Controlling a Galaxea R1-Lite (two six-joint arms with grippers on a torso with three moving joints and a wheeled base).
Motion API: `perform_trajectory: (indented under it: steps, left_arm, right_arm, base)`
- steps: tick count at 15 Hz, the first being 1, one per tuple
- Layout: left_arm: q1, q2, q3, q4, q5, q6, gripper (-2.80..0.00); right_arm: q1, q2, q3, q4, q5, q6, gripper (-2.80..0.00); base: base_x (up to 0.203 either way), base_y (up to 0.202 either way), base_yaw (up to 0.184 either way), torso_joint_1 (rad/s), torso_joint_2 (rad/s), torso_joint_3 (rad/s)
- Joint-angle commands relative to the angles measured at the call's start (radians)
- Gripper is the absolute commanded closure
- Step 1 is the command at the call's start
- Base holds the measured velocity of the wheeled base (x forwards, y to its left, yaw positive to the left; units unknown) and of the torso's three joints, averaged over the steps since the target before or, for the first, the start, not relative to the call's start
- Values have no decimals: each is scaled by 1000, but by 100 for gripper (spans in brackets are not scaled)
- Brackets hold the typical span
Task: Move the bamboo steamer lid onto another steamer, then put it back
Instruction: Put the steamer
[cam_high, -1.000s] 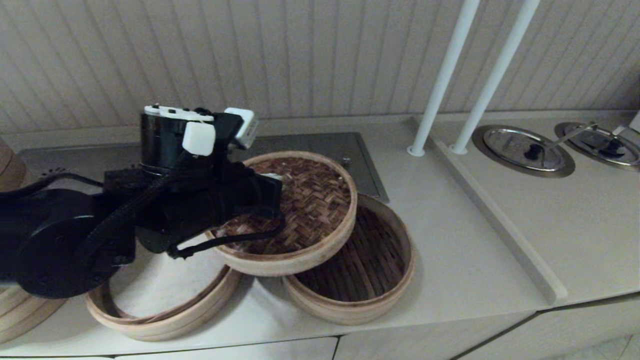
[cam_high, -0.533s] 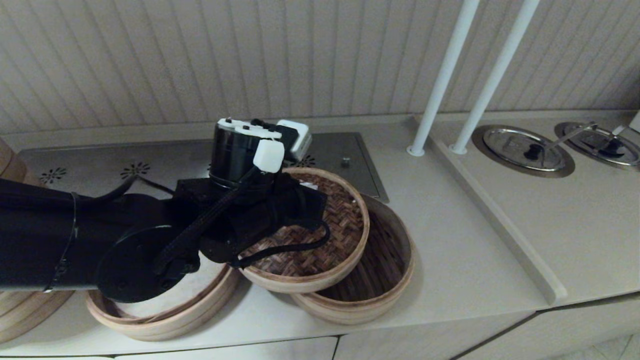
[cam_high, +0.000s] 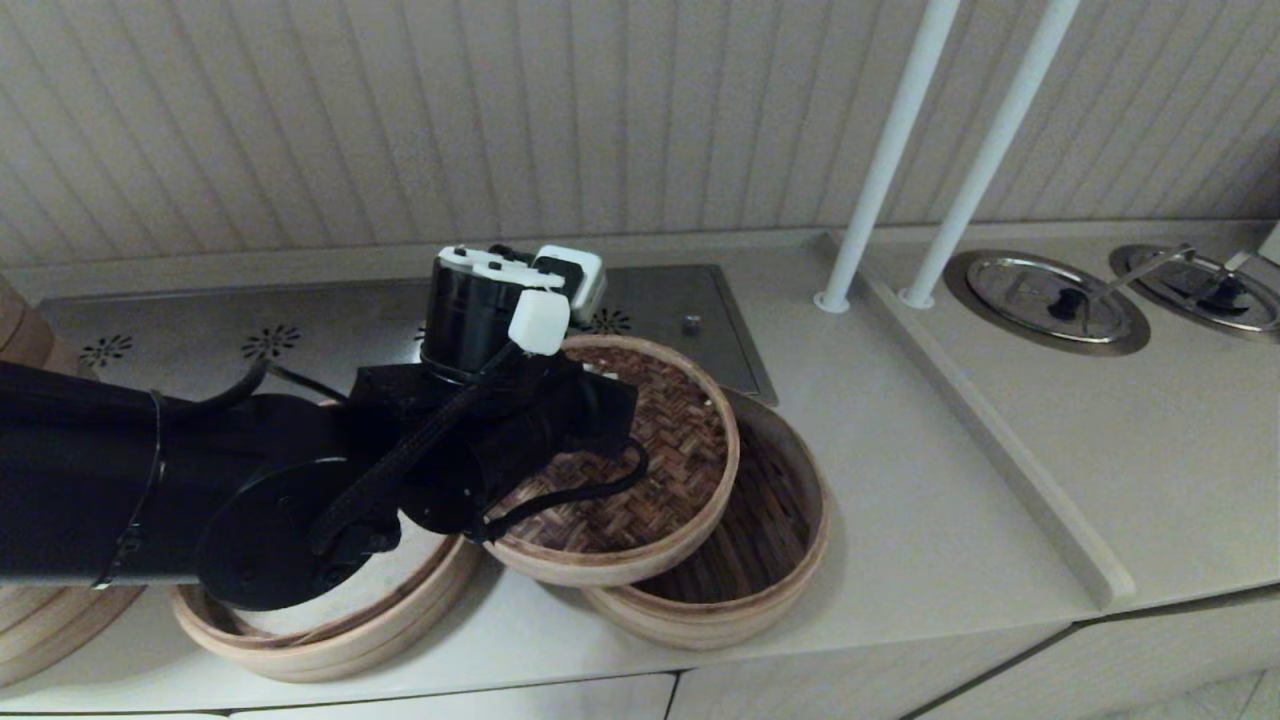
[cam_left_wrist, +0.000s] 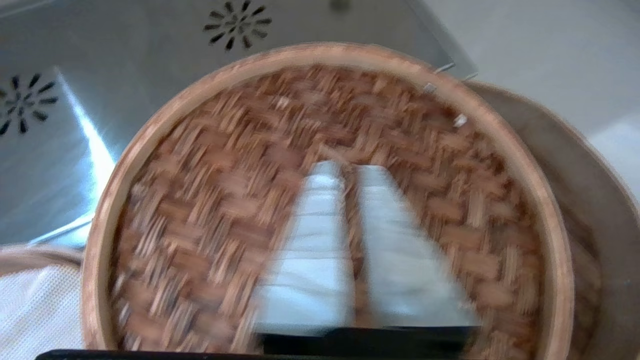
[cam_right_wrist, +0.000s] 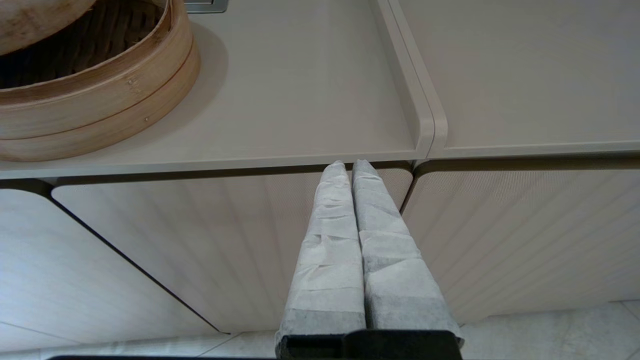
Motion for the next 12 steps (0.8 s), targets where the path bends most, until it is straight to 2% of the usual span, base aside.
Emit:
perform_trajectory:
  steps: [1, 7, 12]
  left_arm:
    - [9, -17, 17, -5, 1, -1, -280]
    - [21, 28, 56, -24, -12, -2, -280]
    - [20, 96, 27, -55, -11, 5, -280]
  right_arm:
    - [1, 1, 0, 0, 0, -2, 0]
    - [1, 1, 0, 0, 0, 0, 0]
    - [1, 1, 0, 0, 0, 0, 0]
  base:
    - [0, 0, 0, 0, 0, 0]
    - [0, 0, 0, 0, 0, 0]
    - [0, 0, 0, 0, 0, 0]
